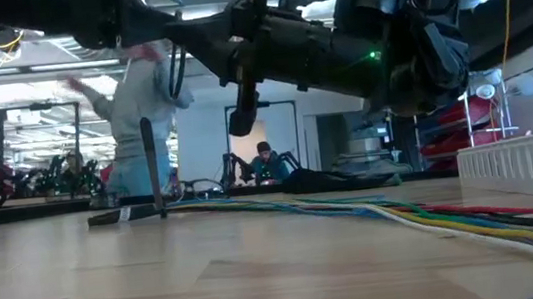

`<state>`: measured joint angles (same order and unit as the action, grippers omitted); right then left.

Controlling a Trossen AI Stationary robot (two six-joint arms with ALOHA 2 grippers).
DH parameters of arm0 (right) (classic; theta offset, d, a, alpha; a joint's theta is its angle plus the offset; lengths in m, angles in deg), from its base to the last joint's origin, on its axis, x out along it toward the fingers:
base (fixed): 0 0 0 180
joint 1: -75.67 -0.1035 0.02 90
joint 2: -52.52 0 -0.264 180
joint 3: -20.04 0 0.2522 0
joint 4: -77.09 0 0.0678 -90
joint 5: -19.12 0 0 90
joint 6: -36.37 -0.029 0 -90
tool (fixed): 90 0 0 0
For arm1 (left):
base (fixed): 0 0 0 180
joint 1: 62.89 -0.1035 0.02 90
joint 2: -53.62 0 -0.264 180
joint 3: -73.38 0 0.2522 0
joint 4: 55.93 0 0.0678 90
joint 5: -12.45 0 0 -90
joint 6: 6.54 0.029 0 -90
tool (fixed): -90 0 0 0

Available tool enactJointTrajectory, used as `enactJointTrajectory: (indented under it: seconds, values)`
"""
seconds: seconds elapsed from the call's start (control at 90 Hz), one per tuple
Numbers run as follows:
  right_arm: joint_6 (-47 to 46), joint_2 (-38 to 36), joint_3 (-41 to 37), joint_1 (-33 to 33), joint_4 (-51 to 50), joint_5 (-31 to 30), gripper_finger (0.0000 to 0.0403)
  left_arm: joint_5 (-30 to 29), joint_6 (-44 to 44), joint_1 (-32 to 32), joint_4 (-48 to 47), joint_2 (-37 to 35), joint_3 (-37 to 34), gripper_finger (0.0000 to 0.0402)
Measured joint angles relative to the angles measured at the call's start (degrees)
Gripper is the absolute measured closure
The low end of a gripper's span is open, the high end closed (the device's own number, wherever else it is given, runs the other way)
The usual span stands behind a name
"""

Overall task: Ziptie cables
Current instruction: Wrap the zip tie on the cables

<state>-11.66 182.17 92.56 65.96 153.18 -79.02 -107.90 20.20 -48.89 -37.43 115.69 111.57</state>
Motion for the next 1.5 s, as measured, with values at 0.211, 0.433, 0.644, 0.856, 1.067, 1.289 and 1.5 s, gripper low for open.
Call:
enactJointTrajectory:
  seconds: [0.211, 0.433, 0.644, 0.856, 1.067, 1.289, 1.5]
  values:
    - [-1.34, 0.00, 0.00, 0.00, 0.04, 0.00, 0.0403, -0.07, 0.78, 0.00, 0.14, -0.14, 0.00, 0.0402]
    - [-4.35, 0.00, 0.00, 0.00, 0.10, 0.00, 0.0403, -0.07, 3.98, 0.02, -0.14, -0.14, 0.00, 0.0402]
    - [-4.94, 0.00, 0.00, 0.00, 0.11, -0.40, 0.0403, 1.00, 4.83, 0.00, -0.81, -0.14, 0.00, 0.0402]
    - [-9.88, 0.00, 0.00, 0.37, 0.06, -1.89, 0.0403, 1.70, 5.93, 0.69, -2.27, -0.14, 0.00, 0.0402]
    - [-12.33, 0.04, 1.66, 0.74, -0.39, -1.95, 0.0403, 1.62, 9.32, 2.07, -3.02, -0.15, 0.02, 0.0402]
    - [-11.76, 0.04, 6.00, 0.79, -3.68, 0.49, 0.0403, -1.63, 12.54, 2.93, -3.74, -0.14, 0.02, 0.0402]
    - [-10.93, 0.04, 6.35, 1.46, -4.07, 0.68, 0.0403, -2.05, 11.39, 4.75, -5.27, -0.12, 0.02, 0.0402]
